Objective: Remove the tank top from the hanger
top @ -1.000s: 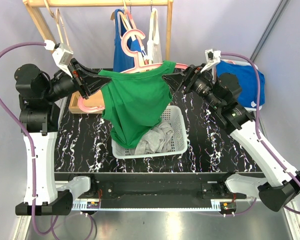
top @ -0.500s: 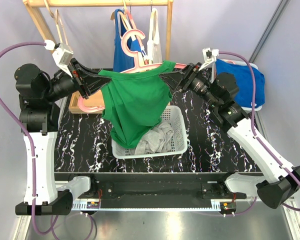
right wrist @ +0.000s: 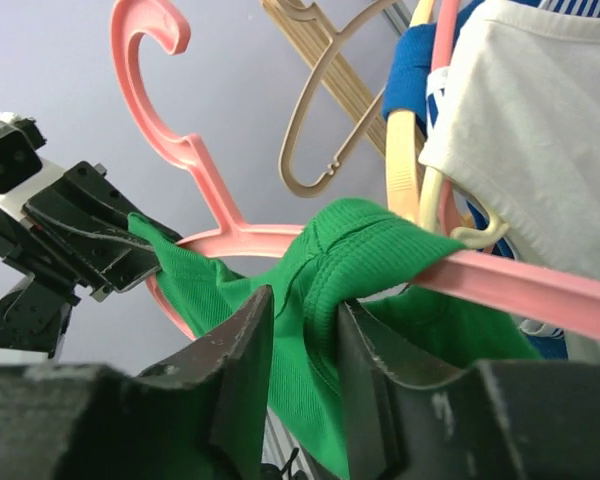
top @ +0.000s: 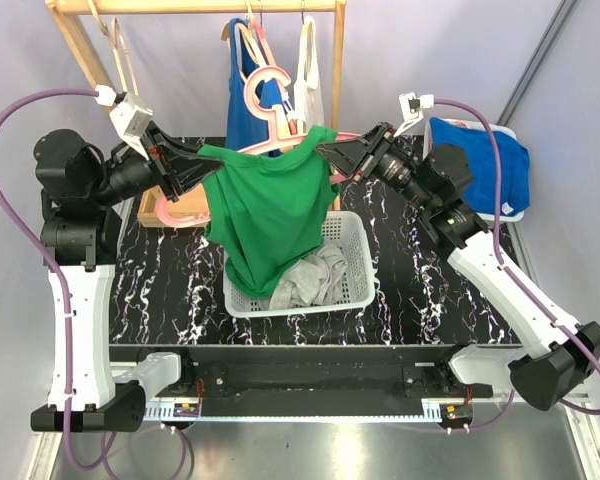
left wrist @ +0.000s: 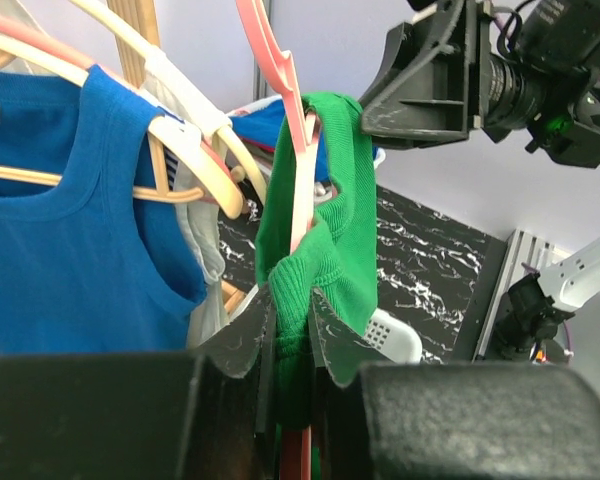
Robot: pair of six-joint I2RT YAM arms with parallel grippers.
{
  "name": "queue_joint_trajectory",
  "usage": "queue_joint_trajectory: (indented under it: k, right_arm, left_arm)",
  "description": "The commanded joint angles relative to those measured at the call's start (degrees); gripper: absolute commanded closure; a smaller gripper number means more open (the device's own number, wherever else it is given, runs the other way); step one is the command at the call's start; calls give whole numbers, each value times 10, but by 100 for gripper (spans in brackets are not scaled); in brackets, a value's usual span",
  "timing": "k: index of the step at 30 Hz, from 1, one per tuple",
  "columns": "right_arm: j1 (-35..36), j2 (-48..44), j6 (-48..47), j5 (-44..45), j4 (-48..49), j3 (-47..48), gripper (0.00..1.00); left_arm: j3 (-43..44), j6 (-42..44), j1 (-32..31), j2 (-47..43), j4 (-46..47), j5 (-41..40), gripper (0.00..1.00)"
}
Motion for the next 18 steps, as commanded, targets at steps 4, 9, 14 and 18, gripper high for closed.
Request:
queue_joint_trajectory:
  k: [4, 9, 14, 18]
  right_arm:
    - [-6, 6, 16, 13, 32, 18, 79]
    - [-24, -11, 38, 28, 40, -5, 100]
    - [-107, -40, 39, 43, -24, 2, 100]
    - [-186, -48, 55, 25, -70, 0, 100]
  left_arm:
    - [15, 47, -2, -27, -14, 1, 100]
    - [29, 67, -3, -31, -40, -5, 100]
    - [54, 103, -2, -30, -77, -15, 100]
    - [72, 103, 0, -28, -82, -22, 100]
